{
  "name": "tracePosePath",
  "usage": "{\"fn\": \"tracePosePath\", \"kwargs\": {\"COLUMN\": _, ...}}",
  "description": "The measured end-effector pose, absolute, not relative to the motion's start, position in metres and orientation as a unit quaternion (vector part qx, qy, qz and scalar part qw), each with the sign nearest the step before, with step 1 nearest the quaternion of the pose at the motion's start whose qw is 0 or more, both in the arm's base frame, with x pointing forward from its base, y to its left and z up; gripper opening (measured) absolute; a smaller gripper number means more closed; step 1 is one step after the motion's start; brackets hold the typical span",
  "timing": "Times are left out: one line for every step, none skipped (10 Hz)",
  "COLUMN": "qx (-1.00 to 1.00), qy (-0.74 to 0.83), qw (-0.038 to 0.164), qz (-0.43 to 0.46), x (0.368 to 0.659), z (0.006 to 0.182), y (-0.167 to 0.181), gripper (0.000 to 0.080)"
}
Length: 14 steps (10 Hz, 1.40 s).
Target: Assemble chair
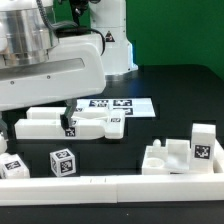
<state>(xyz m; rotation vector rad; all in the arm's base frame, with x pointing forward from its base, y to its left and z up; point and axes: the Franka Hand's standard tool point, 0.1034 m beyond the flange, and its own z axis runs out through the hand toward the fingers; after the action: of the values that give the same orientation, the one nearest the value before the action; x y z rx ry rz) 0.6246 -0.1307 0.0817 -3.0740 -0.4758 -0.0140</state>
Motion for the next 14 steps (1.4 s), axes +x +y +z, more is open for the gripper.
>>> {"fn": "tracePosePath", "kwargs": {"qx": -0.988, "qy": -0.152, "qw": 0.016, "qz": -0.003, "x": 0.623, "z": 0.080, "y": -0.134, "gripper": 0.0648}}
{"fn": "tracePosePath", "kwargs": {"qx": -0.985, "qy": -0.173, "qw": 0.016, "qz": 0.005, "x": 0.619, "z": 0.071, "y": -0.150, "gripper": 0.0648}}
{"fn": "tracePosePath", "kwargs": {"qx": -0.985, "qy": -0.174, "qw": 0.014, "qz": 0.012, "x": 0.616, "z": 0.061, "y": -0.159, "gripper": 0.0648}}
{"fn": "tracePosePath", "kwargs": {"qx": -0.984, "qy": -0.175, "qw": 0.015, "qz": 0.016, "x": 0.615, "z": 0.054, "y": -0.159, "gripper": 0.0648}}
{"fn": "tracePosePath", "kwargs": {"qx": -0.985, "qy": -0.173, "qw": 0.012, "qz": 0.018, "x": 0.613, "z": 0.046, "y": -0.161, "gripper": 0.0648}}
{"fn": "tracePosePath", "kwargs": {"qx": -0.985, "qy": -0.171, "qw": 0.011, "qz": 0.022, "x": 0.610, "z": 0.038, "y": -0.163, "gripper": 0.0648}}
{"fn": "tracePosePath", "kwargs": {"qx": -0.985, "qy": -0.170, "qw": 0.010, "qz": 0.023, "x": 0.610, "z": 0.035, "y": -0.164, "gripper": 0.0648}}
{"fn": "tracePosePath", "kwargs": {"qx": -0.985, "qy": -0.169, "qw": 0.010, "qz": 0.024, "x": 0.610, "z": 0.033, "y": -0.167, "gripper": 0.0648}}
{"fn": "tracePosePath", "kwargs": {"qx": -0.985, "qy": -0.168, "qw": 0.010, "qz": 0.026, "x": 0.609, "z": 0.030, "y": -0.168, "gripper": 0.0648}}
{"fn": "tracePosePath", "kwargs": {"qx": -0.985, "qy": -0.168, "qw": 0.008, "qz": 0.026, "x": 0.608, "z": 0.026, "y": -0.169, "gripper": 0.0648}}
{"fn": "tracePosePath", "kwargs": {"qx": -0.985, "qy": -0.170, "qw": 0.006, "qz": 0.027, "x": 0.606, "z": 0.020, "y": -0.172, "gripper": 0.0648}}
{"fn": "tracePosePath", "kwargs": {"qx": -0.985, "qy": -0.170, "qw": 0.009, "qz": 0.028, "x": 0.605, "z": 0.016, "y": -0.172, "gripper": 0.0648}}
{"fn": "tracePosePath", "kwargs": {"qx": -0.985, "qy": -0.168, "qw": 0.007, "qz": 0.026, "x": 0.605, "z": 0.016, "y": -0.172, "gripper": 0.0648}}
{"fn": "tracePosePath", "kwargs": {"qx": -0.985, "qy": -0.168, "qw": 0.007, "qz": 0.026, "x": 0.605, "z": 0.016, "y": -0.173, "gripper": 0.0522}}
